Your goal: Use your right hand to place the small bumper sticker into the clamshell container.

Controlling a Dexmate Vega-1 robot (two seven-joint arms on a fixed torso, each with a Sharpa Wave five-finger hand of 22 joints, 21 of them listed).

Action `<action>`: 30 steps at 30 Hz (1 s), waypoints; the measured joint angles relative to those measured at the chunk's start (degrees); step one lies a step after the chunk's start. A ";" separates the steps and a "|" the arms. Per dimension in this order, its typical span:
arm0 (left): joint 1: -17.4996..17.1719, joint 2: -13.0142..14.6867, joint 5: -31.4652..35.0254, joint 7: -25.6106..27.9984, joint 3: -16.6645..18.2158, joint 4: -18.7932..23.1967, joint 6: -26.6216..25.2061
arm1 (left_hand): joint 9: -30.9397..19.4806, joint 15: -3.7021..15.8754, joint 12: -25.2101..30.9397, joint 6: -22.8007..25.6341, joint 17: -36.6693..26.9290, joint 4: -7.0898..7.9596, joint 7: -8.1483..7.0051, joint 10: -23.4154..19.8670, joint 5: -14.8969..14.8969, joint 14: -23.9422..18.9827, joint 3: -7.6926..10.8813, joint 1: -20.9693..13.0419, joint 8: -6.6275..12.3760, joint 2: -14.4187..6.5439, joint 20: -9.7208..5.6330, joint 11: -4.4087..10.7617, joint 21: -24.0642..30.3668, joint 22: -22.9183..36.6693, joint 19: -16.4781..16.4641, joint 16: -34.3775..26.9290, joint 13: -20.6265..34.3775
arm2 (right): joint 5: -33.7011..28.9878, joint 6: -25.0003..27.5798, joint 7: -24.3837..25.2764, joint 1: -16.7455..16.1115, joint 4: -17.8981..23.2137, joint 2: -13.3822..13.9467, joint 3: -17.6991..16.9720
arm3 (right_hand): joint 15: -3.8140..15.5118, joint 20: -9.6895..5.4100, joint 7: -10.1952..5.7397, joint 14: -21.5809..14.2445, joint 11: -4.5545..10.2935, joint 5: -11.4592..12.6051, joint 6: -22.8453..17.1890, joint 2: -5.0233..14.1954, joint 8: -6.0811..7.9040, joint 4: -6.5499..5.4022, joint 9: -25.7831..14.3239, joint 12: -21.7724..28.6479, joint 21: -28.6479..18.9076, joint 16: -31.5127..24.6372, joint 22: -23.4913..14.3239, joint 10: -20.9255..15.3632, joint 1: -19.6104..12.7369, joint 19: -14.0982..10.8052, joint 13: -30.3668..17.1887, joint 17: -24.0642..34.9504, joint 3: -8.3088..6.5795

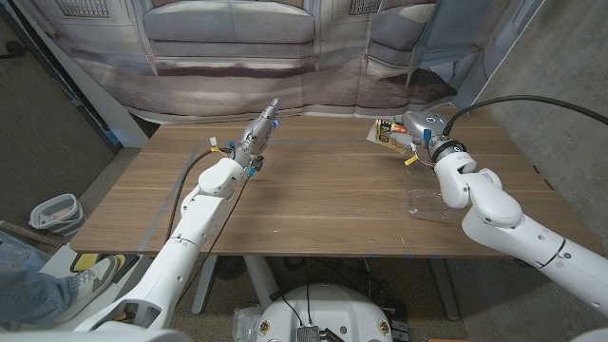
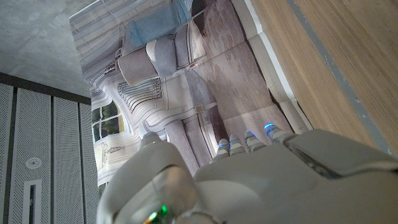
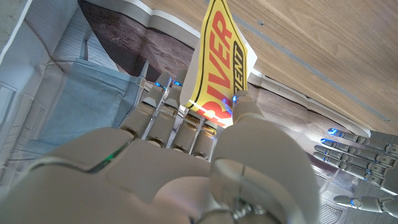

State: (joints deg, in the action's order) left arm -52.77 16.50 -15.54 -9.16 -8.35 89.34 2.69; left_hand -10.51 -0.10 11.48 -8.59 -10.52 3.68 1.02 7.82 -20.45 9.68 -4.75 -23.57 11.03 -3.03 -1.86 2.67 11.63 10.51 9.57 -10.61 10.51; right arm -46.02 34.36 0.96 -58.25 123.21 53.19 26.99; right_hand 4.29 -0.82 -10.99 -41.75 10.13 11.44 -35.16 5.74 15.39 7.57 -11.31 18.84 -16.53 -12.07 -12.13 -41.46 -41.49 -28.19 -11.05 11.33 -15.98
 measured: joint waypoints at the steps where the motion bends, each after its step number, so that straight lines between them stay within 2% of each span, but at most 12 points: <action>1: 0.02 0.00 -0.03 -0.05 0.03 -0.07 0.05 | 0.00 0.00 0.00 0.00 0.00 -0.07 0.00 0.00 0.00 0.00 -0.07 0.00 0.00 0.00 0.00 0.00 0.00 0.00 0.00 0.00 0.00 | 0.09 0.22 0.06 -0.06 0.05 0.06 -0.04 | 0.00 0.00 -0.17 0.00 0.00 0.01 -0.17 0.00 0.00 0.00 0.00 0.00 0.00 0.00 0.00 0.00 0.00 0.00 0.00 0.00 0.00; 30: -0.58 0.10 -0.74 -0.57 0.83 -0.25 0.99 | 0.00 0.00 0.00 0.00 0.00 0.18 0.00 0.00 0.00 0.00 -0.31 -0.22 0.00 -0.22 0.00 0.00 0.00 0.00 0.00 0.00 0.00 | 2.67 5.36 0.94 -1.08 1.26 1.75 -1.17 | 0.00 0.00 -0.26 0.00 0.00 0.01 -0.27 0.00 -0.36 0.00 -0.29 -0.45 0.00 -0.01 0.01 0.00 0.00 0.00 0.00 -0.01 0.00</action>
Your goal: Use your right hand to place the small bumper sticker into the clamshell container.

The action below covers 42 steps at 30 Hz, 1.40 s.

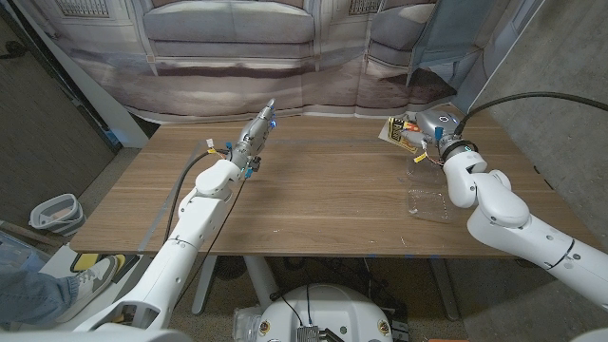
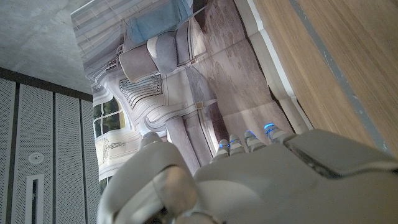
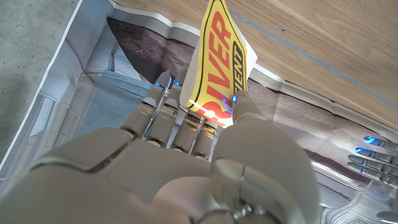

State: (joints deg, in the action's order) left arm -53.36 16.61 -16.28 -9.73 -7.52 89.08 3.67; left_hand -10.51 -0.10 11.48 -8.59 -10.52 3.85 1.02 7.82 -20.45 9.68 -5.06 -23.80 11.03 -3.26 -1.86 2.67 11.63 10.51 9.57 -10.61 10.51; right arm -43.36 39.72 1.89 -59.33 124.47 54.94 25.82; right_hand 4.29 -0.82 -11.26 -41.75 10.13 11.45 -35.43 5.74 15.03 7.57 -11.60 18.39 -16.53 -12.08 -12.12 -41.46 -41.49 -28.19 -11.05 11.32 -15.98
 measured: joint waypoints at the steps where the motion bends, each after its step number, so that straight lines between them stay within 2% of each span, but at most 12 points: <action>1: -0.03 0.01 0.00 0.00 0.02 0.07 0.00 | 0.00 0.00 0.00 0.00 0.00 0.00 0.00 0.00 0.00 0.00 0.00 0.00 0.00 0.00 0.00 0.00 0.00 0.00 0.00 0.00 0.00 | 0.18 0.22 0.12 -0.10 0.02 0.04 -0.07 | 0.00 0.00 0.00 0.00 0.00 0.00 0.00 0.00 -0.20 0.00 0.00 0.00 0.00 0.00 0.00 0.00 0.00 0.00 0.00 0.00 0.00; 23: 0.16 0.07 0.50 0.29 -0.17 0.77 -0.84 | 0.00 0.00 0.00 0.21 0.00 -0.23 -0.21 0.00 0.00 0.00 -0.23 -0.12 0.00 -0.12 0.00 0.00 0.00 0.00 0.00 0.00 0.00 | 4.42 3.87 3.05 -1.20 -0.55 0.76 -0.73 | 0.00 0.00 0.00 0.00 0.00 0.00 0.00 0.00 -0.42 0.00 0.01 -0.43 0.00 0.22 0.01 0.00 0.00 0.00 0.00 0.00 0.00; 27: 0.21 0.07 0.56 0.31 -0.23 0.77 -0.91 | 0.00 0.00 0.00 0.21 0.00 -0.23 -0.21 0.00 0.00 0.00 -0.23 -0.39 0.00 -0.06 0.00 0.00 0.00 0.00 0.00 0.00 0.00 | 5.51 4.33 3.80 -1.40 -0.79 0.95 -0.77 | -0.31 0.42 0.00 0.32 0.00 0.00 0.00 0.00 -0.42 0.00 0.01 -0.43 0.00 0.22 0.01 0.00 0.00 0.42 0.00 0.00 0.00; 42: 0.63 0.06 0.78 0.39 -0.31 0.33 -1.28 | 0.00 0.00 0.00 0.21 0.00 -0.06 -0.21 0.21 0.32 0.00 -0.39 -0.45 0.00 0.01 0.00 0.21 0.00 0.00 0.00 0.00 0.00 | 9.36 3.83 7.87 -2.78 -2.03 2.39 -2.20 | -0.10 0.41 0.00 0.52 0.00 0.00 0.01 0.00 -0.63 -0.13 0.01 -0.88 0.00 0.44 0.01 0.00 0.00 0.41 0.00 0.00 -0.13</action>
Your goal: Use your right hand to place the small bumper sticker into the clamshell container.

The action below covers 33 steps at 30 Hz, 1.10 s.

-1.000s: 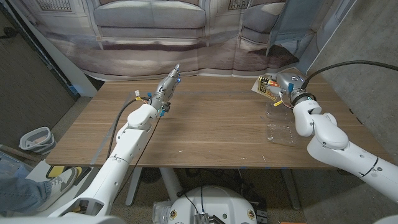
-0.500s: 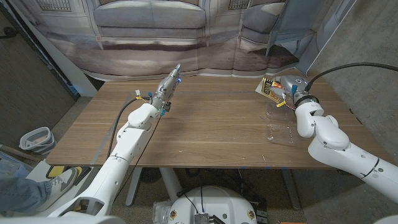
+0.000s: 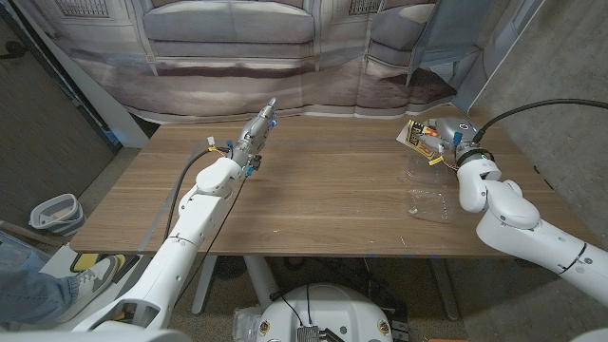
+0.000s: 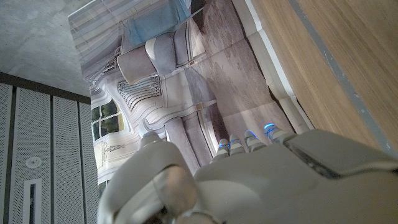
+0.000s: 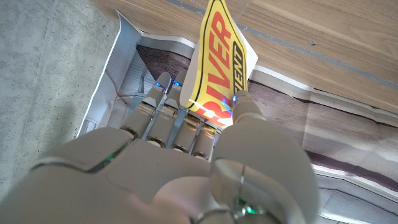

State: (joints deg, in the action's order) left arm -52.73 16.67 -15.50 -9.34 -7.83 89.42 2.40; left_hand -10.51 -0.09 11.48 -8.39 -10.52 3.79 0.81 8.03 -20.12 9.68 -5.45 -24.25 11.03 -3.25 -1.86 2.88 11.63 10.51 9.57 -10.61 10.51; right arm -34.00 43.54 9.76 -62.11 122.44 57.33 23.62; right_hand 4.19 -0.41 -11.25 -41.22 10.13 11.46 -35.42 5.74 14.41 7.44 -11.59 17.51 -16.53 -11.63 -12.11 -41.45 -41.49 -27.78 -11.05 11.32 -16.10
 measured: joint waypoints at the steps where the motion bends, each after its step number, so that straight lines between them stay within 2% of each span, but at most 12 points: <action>1: 0.05 0.01 0.02 0.00 -0.02 -0.07 -0.01 | 0.00 0.00 0.00 0.00 0.00 0.00 0.00 0.00 0.00 0.00 0.00 0.00 0.00 0.00 0.00 0.00 0.00 0.00 0.00 0.00 0.00 | 0.00 0.00 0.00 0.00 -0.01 0.01 0.00 | 0.00 0.00 0.00 0.00 0.00 0.00 0.00 0.00 0.00 -0.07 0.00 0.00 0.00 0.00 0.00 0.00 0.00 0.00 0.00 0.00 -0.08; 33: 0.18 0.53 0.28 -0.08 0.42 0.53 -1.17 | 0.00 0.00 0.00 0.00 0.00 0.06 0.00 0.00 -0.01 0.00 -0.40 0.00 0.00 0.00 0.00 0.00 0.00 0.00 0.00 0.00 0.00 | 2.83 1.82 2.82 0.40 -1.02 1.70 1.61 | -0.23 -0.22 0.24 1.29 -0.12 0.00 0.24 0.00 -0.65 -0.12 0.01 -0.88 0.23 0.24 0.00 1.39 0.00 0.21 -0.30 0.28 -0.12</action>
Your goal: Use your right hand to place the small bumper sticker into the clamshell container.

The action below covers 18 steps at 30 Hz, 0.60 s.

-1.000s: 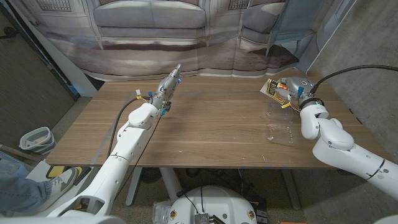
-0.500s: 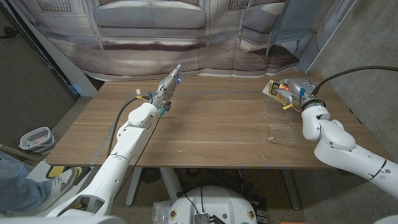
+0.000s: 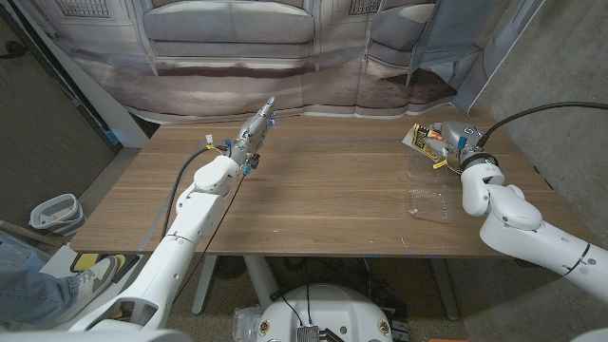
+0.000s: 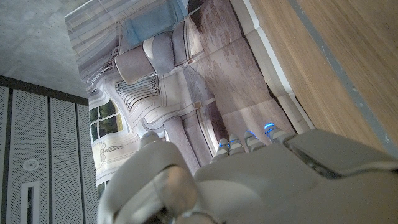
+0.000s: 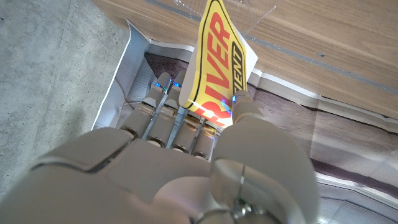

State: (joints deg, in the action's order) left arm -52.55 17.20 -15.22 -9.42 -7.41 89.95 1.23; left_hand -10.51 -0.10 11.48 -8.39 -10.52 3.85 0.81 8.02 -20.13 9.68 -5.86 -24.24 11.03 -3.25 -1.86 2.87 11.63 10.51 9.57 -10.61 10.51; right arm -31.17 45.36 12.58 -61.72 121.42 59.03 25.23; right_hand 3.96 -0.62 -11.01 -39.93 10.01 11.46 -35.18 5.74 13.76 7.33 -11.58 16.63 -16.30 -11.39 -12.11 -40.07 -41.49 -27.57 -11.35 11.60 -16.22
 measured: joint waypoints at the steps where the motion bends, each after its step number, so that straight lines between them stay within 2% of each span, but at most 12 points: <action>1: -0.02 0.00 0.02 0.00 0.01 0.01 -0.03 | 0.00 0.00 0.00 0.00 0.00 0.00 0.00 0.00 0.00 0.00 0.00 0.00 0.00 0.00 0.00 0.00 0.00 0.00 0.00 0.00 0.00 | 0.04 0.08 0.00 0.05 -0.02 0.02 0.05 | -0.10 0.02 0.08 0.26 -0.22 0.00 0.08 0.00 -0.22 0.00 0.00 0.00 0.00 0.19 0.00 0.23 0.00 0.02 0.00 0.00 0.00; 8: -0.13 0.00 0.09 0.01 0.11 0.13 -0.13 | 0.00 0.00 0.00 0.00 0.00 0.00 0.00 0.00 0.00 0.00 0.00 0.00 0.00 0.00 0.00 0.00 0.00 0.00 0.00 0.00 0.00 | 0.36 0.67 0.00 0.47 -0.25 0.23 0.62 | -0.27 -0.10 0.17 1.49 -0.42 0.00 0.60 -0.23 -0.22 0.00 0.00 -0.46 0.01 0.19 0.00 1.23 0.23 0.53 0.00 0.00 0.00; 12: -0.26 0.01 0.13 0.04 0.16 0.30 -0.18 | 0.00 0.00 0.00 0.00 0.00 0.00 0.00 0.00 0.00 0.00 0.00 0.00 0.00 0.00 0.00 0.00 0.00 0.00 0.00 0.00 0.00 | 0.54 1.15 -0.04 0.62 -0.36 0.34 0.87 | -0.48 0.32 0.25 3.13 -0.50 0.00 1.34 -0.23 -0.85 0.00 0.00 -1.13 0.22 0.64 0.00 2.78 0.23 0.95 0.00 0.00 0.00; 18: -0.39 0.02 0.19 0.07 0.19 0.58 -0.21 | 0.00 0.00 0.00 0.00 0.00 0.00 0.00 0.00 0.00 0.00 0.00 -0.12 0.00 -0.12 0.00 0.00 0.00 0.00 0.00 0.00 0.00 | 0.90 2.00 -0.42 0.86 -0.47 0.51 1.23 | -0.67 0.49 0.16 5.28 -1.43 0.00 2.87 -0.32 -1.29 0.00 -0.29 -2.01 0.22 1.03 0.00 4.91 0.32 1.57 -0.27 -0.01 0.00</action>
State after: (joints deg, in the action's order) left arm -52.94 17.21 -15.03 -9.35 -7.22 90.53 1.02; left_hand -10.51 -0.09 11.48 -8.39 -10.52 3.85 0.82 8.03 -20.13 9.68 -5.85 -24.36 11.03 -3.37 -1.86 2.87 11.63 10.51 9.57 -10.61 10.51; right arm -30.27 47.37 12.16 -60.86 120.95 59.54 26.46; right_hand 3.29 -0.13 -10.85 -34.65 8.57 11.46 -32.31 5.42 12.47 7.33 -11.87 14.62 -16.07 -10.36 -12.11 -35.16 -41.17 -26.01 -11.62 11.60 -16.22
